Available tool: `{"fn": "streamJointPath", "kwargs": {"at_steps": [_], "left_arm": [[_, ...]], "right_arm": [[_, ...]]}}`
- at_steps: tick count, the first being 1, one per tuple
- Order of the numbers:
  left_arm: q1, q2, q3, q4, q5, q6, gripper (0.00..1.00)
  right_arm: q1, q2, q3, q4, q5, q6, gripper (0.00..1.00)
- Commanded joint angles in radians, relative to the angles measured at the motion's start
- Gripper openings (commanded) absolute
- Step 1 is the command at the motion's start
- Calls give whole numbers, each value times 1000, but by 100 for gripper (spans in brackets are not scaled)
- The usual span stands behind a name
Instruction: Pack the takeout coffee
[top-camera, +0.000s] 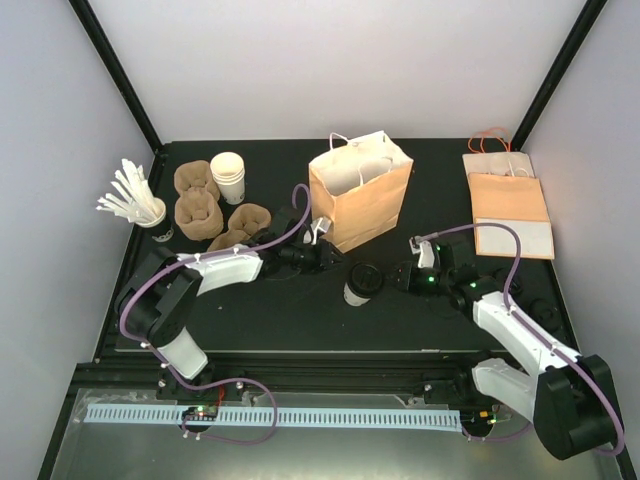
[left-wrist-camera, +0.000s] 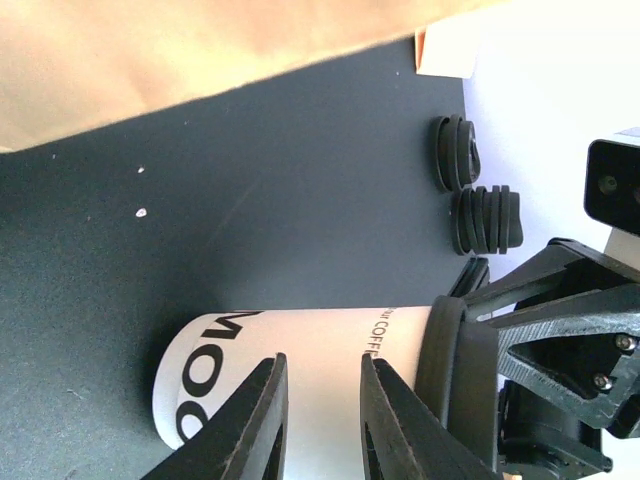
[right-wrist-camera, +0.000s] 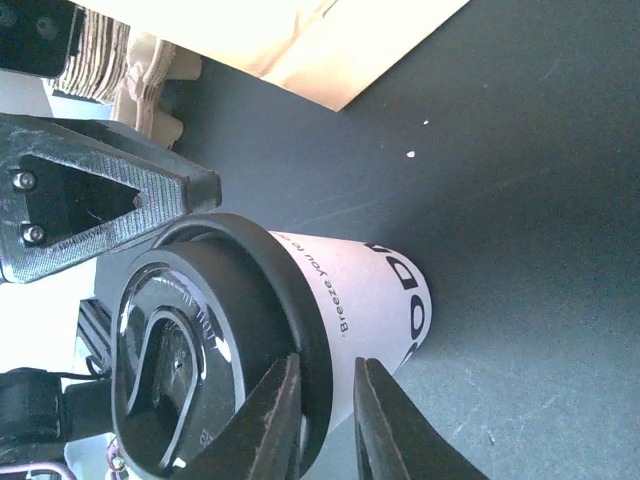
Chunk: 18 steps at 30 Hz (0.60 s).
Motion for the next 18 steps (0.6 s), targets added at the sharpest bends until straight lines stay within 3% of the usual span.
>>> {"fn": "streamJointPath", "kwargs": {"at_steps": [1, 11, 18], "left_arm": [[17, -10, 37, -18, 17, 21, 23], [53, -133, -32, -128, -34, 92, 31], [44, -246, -133, -122, 13, 61, 36]], "right_arm": [[8, 18, 87, -69, -9, 3, 19], [9, 37, 154, -105, -27, -20, 22], [7, 119, 198, -100, -46, -61, 28]]}}
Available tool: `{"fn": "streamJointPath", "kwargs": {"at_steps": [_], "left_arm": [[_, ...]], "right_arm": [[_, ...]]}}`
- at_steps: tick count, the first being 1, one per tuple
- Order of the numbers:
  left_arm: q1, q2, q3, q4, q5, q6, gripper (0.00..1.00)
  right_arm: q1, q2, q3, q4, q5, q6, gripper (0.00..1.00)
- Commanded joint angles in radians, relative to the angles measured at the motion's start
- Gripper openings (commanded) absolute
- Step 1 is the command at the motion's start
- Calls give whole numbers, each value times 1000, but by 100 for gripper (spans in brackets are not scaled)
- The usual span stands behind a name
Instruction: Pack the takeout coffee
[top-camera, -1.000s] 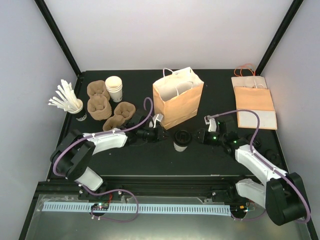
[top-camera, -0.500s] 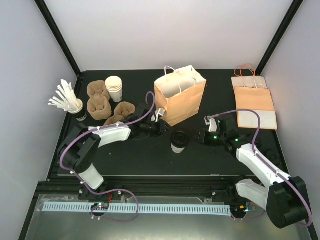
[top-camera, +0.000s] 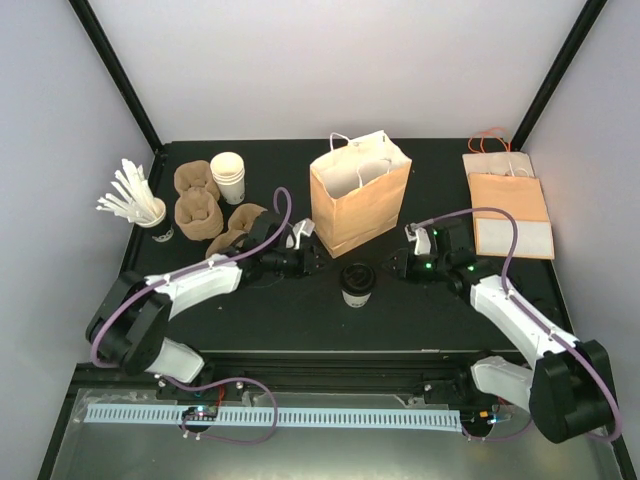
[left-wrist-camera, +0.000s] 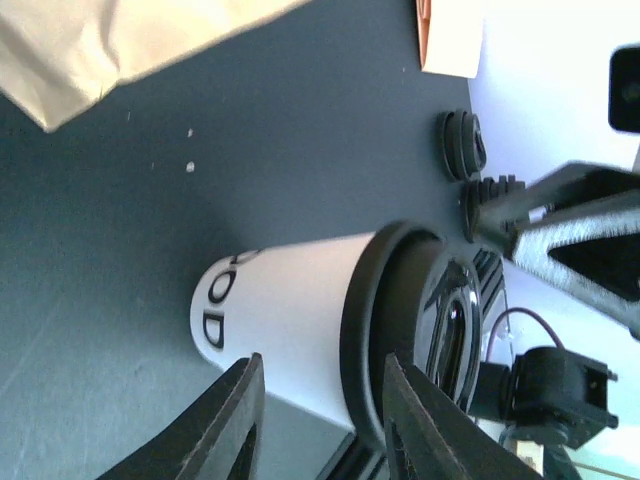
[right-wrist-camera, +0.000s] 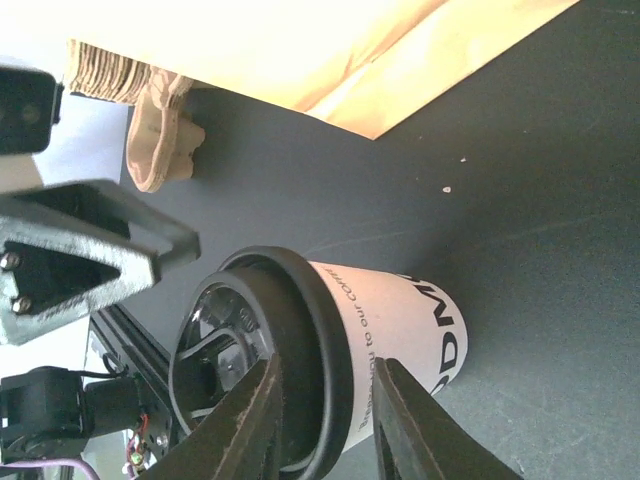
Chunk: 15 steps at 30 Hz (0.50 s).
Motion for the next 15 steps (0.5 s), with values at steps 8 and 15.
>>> {"fn": "streamJointPath", "kwargs": {"at_steps": [8, 15], "left_arm": [[-116, -150, -229, 172, 93, -177, 36], [-176, -109, -323, 531, 148, -401, 36]], "right_arm": [[5, 152, 92, 88, -75, -17, 27], [4, 228, 82, 214, -160, 9, 30]]}}
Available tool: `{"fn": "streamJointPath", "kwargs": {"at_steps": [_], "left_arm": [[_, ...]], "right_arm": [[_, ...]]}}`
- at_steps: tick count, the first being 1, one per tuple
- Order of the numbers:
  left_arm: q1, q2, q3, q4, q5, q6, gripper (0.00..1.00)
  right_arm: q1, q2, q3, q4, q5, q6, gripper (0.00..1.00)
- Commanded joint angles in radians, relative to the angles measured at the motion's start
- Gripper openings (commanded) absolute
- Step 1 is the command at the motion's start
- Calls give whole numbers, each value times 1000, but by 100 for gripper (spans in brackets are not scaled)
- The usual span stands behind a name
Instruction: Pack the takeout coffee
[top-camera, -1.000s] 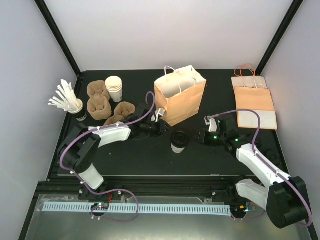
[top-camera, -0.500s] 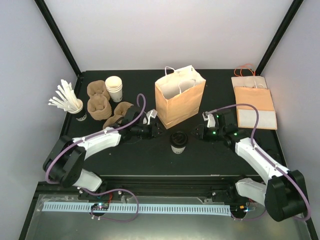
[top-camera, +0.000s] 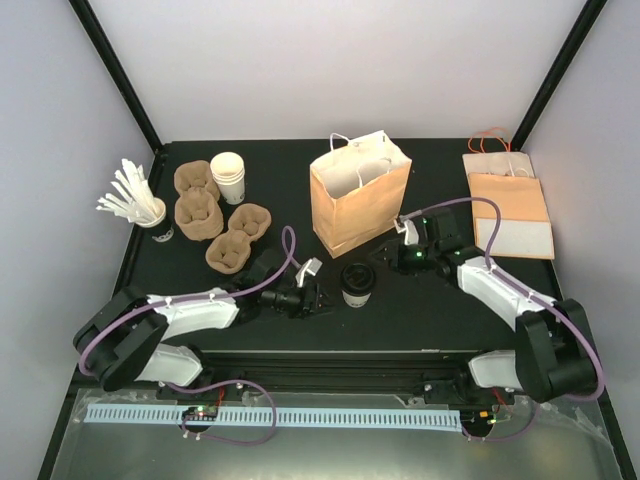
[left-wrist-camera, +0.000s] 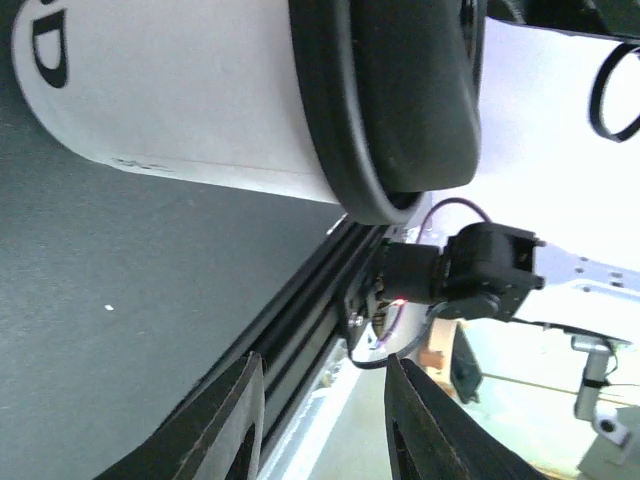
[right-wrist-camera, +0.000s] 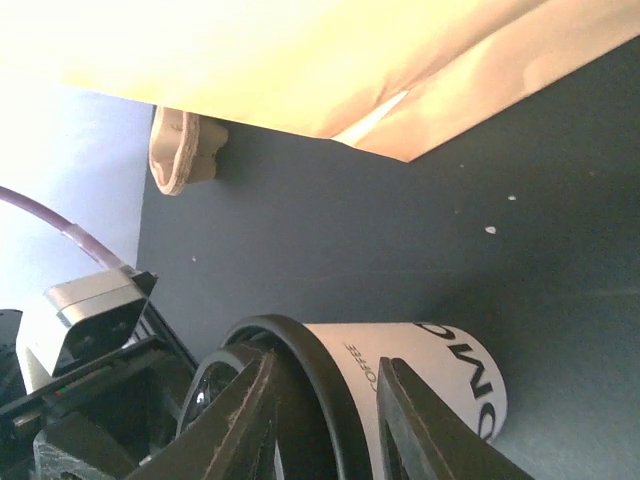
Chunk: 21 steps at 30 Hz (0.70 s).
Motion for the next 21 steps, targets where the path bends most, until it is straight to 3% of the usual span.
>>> {"fn": "streamJointPath", "kwargs": {"at_steps": [1, 10, 21], "left_arm": [[-10, 29, -14, 272, 50, -155, 36], [-12, 133, -1, 413, 64, -222, 31], [-11, 214, 46, 419, 51, -213, 28]], "right_arm": [[3, 32, 3, 144, -92, 24, 31], [3, 92, -25, 245, -150, 48, 30], [4, 118, -53, 244, -153, 39, 26]]}}
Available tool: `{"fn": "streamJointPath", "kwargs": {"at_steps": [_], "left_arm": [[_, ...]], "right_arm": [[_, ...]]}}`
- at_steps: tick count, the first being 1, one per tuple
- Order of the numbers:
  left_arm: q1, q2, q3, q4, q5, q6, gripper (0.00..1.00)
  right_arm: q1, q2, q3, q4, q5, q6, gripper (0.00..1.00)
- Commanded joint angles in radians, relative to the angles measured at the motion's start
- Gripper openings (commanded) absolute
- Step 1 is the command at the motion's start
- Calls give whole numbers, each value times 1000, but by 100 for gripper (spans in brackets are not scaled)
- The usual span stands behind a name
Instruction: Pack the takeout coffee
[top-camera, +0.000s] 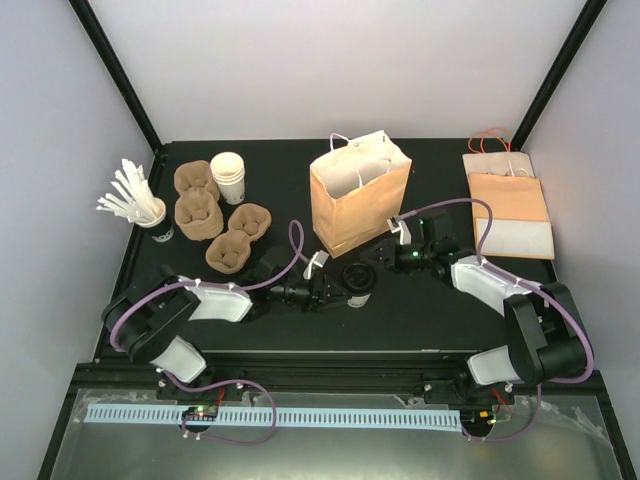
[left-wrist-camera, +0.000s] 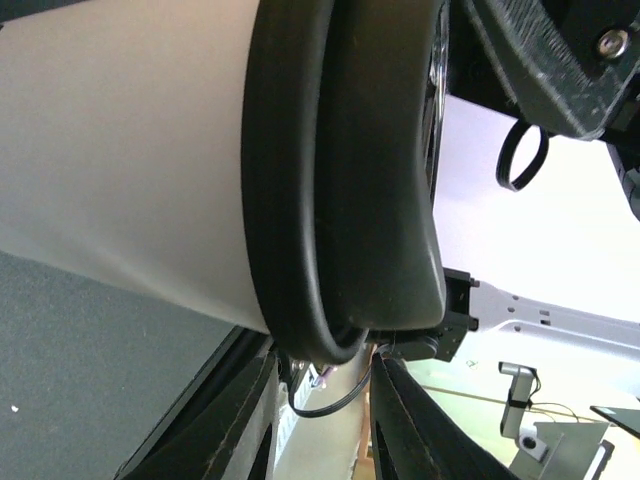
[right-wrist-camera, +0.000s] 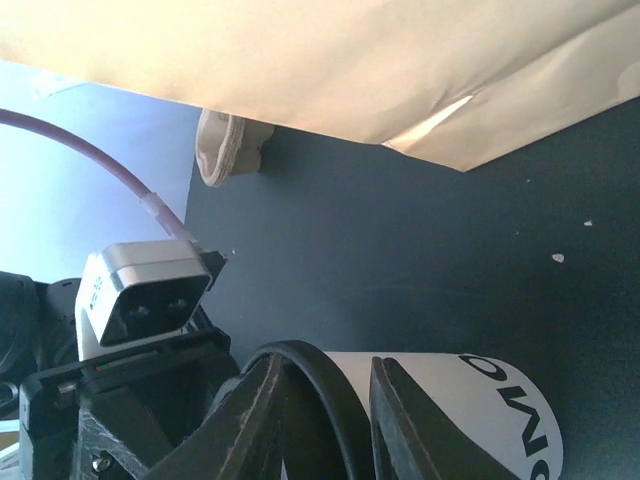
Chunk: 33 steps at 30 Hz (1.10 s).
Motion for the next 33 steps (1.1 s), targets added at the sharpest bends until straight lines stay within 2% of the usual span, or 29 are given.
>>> {"fn": "streamJointPath", "kwargs": {"at_steps": [1, 6, 11, 18, 24, 33], "left_arm": [[-5, 32, 54, 20, 6, 18, 28], [-4, 60, 70, 17, 0, 28, 27], [4, 80, 79, -4, -1, 49, 21], [34, 80, 82, -86, -13, 112, 19], [41, 89, 84, -155, -36, 167, 17], [48, 139, 78, -169, -52, 204, 16]], "right_arm": [[3, 11, -26, 33, -22, -1, 25], [3, 9, -57, 52, -18, 2, 21], [3, 11, -91, 83, -30, 14, 19], [4, 17, -133, 93, -30, -4, 18], [3, 63, -184, 169, -33, 11, 18], [4, 87, -238, 164, 1, -39, 16]]}}
